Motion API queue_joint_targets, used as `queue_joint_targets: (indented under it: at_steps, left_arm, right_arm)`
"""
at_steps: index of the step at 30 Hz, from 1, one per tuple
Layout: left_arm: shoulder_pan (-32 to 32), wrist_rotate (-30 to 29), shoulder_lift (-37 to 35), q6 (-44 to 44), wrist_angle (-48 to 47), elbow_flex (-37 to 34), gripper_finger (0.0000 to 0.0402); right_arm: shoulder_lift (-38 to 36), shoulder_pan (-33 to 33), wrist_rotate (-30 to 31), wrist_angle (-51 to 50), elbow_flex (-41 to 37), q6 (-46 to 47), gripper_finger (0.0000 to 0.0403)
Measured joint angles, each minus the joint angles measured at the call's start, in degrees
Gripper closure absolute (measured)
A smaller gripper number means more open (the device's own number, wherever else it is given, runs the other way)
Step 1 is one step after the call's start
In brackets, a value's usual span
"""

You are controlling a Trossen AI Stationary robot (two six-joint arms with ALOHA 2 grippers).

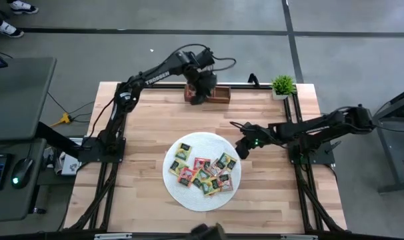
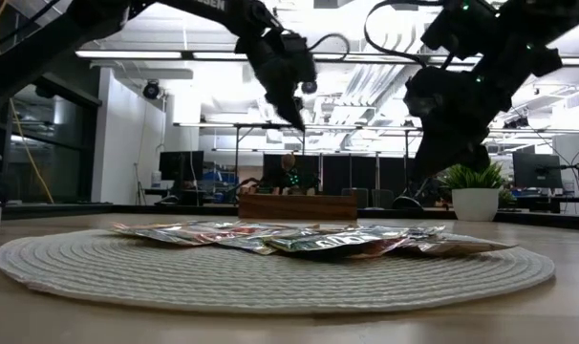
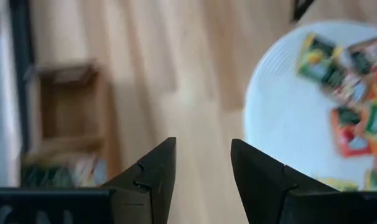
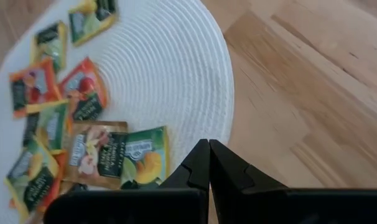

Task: Pick & Place Tea
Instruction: Put the yellow tea bag into the right section of the wooden organizer

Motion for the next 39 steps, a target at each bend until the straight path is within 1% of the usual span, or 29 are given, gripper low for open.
queue_joint_targets:
  at_steps: [3,7,10,14,19,20,24,27,30,32,35,36,37,39]
  left_arm:
    - [-3.45,0.96,0.00,-1.99,2.51,0.00,0.0250]
    - [-8.21,0.62,0.00,-4.67,7.12,0.00,0.0250]
    - [-11.36,-1.79,0.00,-6.73,10.03,-0.02,0.0250]
    - [-14.00,-7.09,0.00,-9.31,10.92,-0.02,0.0250]
    - [-13.90,-13.67,-1.88,-10.30,6.64,-0.17,0.0250]
    - [-13.88,-15.75,-2.24,-10.34,6.47,0.07,0.0250]
    - [-13.55,-22.83,-2.98,-10.94,1.33,-0.29,0.0250]
    - [-13.34,-26.83,-4.10,-11.38,0.18,0.03,0.0250]
    - [-12.39,-28.92,-6.47,-11.58,-3.71,-0.19,0.0250]
    - [-12.27,-29.04,-7.19,-12.22,-1.39,-0.28,0.0250]
    - [-11.56,-28.62,-9.24,-13.22,0.20,-4.26,0.0250]
    - [-11.70,-28.26,-9.65,-14.05,2.59,-5.94,0.0250]
    - [-11.67,-27.71,-10.00,-15.14,5.24,-7.96,0.0250]
    - [-11.67,-26.66,-12.05,-16.99,6.37,-13.80,0.0250]
  right_arm:
    - [-0.87,0.00,-0.20,0.60,-1.07,-0.02,0.0403]
    - [-1.73,0.00,-0.30,0.06,-1.41,-1.14,0.0403]
    - [-1.95,-0.04,-1.35,-0.07,-1.41,-2.64,0.0403]
    - [-1.97,-0.04,-3.37,-0.24,-1.41,-4.39,0.0403]
    - [-1.97,-0.04,-4.98,-0.29,-1.41,-7.05,0.0403]
    - [-1.97,-0.02,-5.09,-0.40,-1.40,-7.66,0.0403]
    - [-1.97,-0.02,-5.33,-2.53,-1.38,-9.46,0.0403]
    - [-2.01,-0.02,-5.47,-4.32,-1.38,-10.21,0.0403]
    - [-2.04,0.01,-6.27,-5.06,-1.38,-10.81,0.0403]
    - [-2.08,0.02,-6.29,-5.19,-1.38,-11.56,0.0403]
    - [-2.08,0.02,-6.27,-5.17,-1.38,-11.87,0.0403]
    - [-2.08,0.02,-6.28,-5.17,-1.38,-11.89,0.0403]
    - [-2.22,0.02,-6.37,-5.20,-1.38,-11.88,0.0403]
    - [-2.83,0.07,-6.51,-5.30,-1.38,-11.80,0.0403]
